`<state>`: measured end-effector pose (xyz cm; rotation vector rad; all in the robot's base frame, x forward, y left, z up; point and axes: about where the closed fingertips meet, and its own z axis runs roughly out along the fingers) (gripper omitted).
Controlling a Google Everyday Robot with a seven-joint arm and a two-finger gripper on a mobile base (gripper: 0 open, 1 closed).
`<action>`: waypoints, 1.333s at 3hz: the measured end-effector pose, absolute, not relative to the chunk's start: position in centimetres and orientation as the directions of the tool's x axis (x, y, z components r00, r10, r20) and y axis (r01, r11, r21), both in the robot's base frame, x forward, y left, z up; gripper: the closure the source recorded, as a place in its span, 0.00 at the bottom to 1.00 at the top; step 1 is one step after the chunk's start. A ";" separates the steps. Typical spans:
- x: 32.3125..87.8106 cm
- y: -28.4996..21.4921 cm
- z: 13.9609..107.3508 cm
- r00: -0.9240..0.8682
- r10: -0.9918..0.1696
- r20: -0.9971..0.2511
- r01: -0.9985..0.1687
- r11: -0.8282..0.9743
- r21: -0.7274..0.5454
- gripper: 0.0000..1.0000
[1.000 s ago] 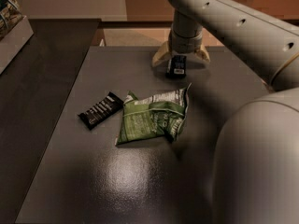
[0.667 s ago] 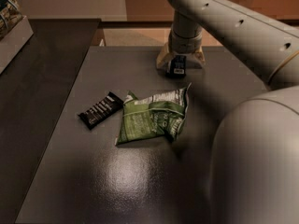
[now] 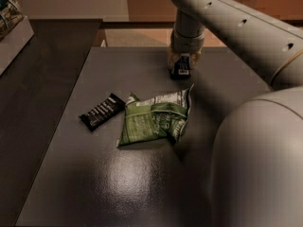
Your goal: Pick rxbar blueberry
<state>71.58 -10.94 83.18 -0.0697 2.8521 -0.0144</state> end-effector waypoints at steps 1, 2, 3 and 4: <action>71.6 -10.9 83.5 -0.957 -0.049 -0.284 -0.047 0.999 -0.017 0.88; 71.0 -11.3 84.8 -0.946 -0.079 -0.314 -0.078 0.997 -0.017 1.00; 69.8 -11.6 87.0 -0.927 -0.121 -0.354 -0.124 0.992 -0.015 1.00; 68.7 -11.7 89.6 -0.900 -0.175 -0.399 -0.182 0.983 -0.019 1.00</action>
Offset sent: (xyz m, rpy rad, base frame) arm -0.0170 -0.0092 0.0431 0.0051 -0.0841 0.0779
